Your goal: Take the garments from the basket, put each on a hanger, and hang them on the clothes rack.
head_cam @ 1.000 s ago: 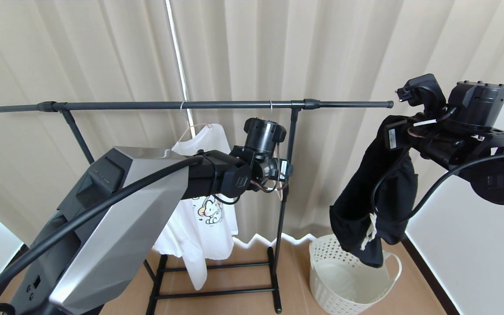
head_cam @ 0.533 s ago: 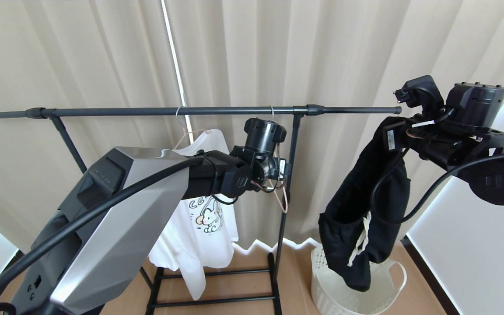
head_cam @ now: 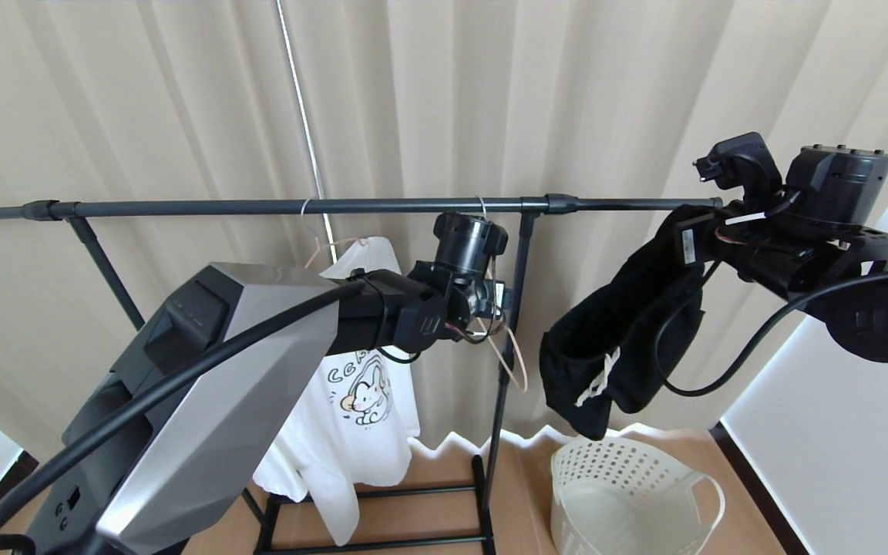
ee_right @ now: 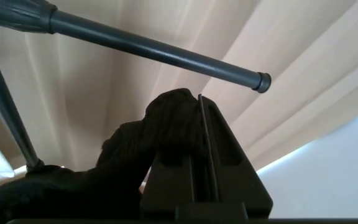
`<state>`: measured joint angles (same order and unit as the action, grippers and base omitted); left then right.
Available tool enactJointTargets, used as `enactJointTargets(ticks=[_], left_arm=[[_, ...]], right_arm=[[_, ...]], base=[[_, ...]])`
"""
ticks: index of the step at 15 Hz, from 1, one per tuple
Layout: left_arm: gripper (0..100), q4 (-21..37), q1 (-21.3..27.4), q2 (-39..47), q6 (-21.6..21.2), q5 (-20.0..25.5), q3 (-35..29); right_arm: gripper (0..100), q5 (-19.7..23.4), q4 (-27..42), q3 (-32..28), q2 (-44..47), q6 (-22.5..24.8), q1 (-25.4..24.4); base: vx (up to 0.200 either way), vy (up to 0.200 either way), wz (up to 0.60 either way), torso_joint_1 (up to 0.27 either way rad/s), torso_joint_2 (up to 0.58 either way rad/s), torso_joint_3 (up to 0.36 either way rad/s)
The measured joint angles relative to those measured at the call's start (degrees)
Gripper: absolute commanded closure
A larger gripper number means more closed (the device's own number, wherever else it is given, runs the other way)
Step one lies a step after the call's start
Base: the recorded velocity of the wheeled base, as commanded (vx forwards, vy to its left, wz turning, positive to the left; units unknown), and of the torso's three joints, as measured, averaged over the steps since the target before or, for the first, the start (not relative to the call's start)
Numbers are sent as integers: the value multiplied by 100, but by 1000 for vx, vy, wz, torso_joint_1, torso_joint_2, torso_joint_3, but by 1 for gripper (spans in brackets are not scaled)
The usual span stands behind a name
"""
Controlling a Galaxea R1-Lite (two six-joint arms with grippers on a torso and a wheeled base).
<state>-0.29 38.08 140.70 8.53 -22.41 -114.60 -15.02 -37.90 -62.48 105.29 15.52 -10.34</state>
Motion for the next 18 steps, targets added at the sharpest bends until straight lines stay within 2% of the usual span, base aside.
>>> enactJointTargets(ticks=[2,11,18], left_arm=[[0,40,-9,26,2,-134,2],[0,124,-20,39,71,-138,93],[0,171,-2,207,361,-138,116]], right_arm=[[100,0,5,0,5,2,-5],[100,0,5,41,9,0,-16],[100,0,5,71,0,0,-35]], base=[[0,0,0,0,0,0],[0,0,0,0,0,0],[0,0,0,0,0,0]])
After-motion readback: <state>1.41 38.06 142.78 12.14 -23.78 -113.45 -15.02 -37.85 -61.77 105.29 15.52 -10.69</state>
